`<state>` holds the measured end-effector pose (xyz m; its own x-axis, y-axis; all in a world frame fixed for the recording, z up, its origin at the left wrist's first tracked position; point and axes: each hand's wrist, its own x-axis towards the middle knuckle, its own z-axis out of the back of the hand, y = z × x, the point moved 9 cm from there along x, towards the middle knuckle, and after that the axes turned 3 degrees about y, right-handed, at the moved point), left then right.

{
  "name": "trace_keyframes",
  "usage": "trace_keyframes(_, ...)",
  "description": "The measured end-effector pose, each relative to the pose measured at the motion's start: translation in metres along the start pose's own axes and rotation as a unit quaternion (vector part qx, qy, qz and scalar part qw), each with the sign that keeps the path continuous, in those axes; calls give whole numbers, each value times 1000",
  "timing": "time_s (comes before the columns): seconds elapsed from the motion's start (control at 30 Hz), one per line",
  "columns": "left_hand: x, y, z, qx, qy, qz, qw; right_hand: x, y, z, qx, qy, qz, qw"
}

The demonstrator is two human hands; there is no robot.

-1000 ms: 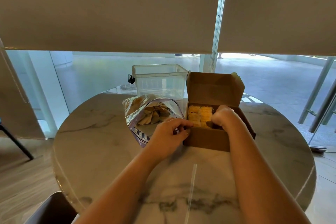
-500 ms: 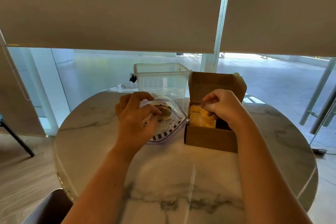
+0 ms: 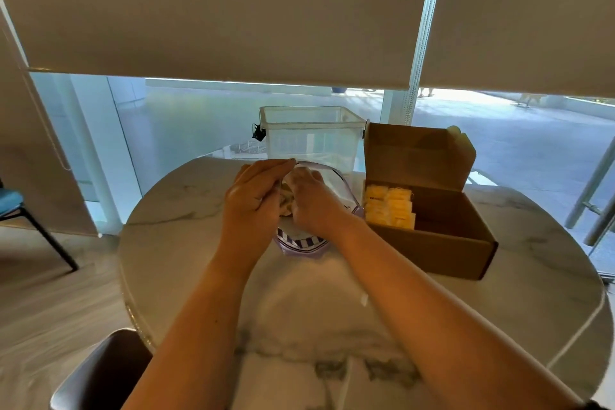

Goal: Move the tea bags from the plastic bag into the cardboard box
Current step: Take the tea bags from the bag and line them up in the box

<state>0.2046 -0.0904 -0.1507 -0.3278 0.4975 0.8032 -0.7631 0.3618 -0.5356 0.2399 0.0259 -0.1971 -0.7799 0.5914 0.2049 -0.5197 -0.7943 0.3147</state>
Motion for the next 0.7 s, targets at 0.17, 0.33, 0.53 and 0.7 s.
trace_keyframes(0.17, 3, 3, 6, -6, -20, -2, 1000, 32, -23, -19, 14, 28, -76, 997)
trace_keyframes(0.33, 3, 5, 7, -2, -25, -4, 1000, 36, -39, -15, 94, -33, -92, 991)
trace_keyframes(0.53, 3, 5, 7, -5, -23, 4, 1000, 28, -27, -15, 40, 26, -69, 996)
trace_keyframes(0.7, 2, 7, 4, -4, -14, 7, 1000, -5, -14, -2, 75, 44, -18, 996)
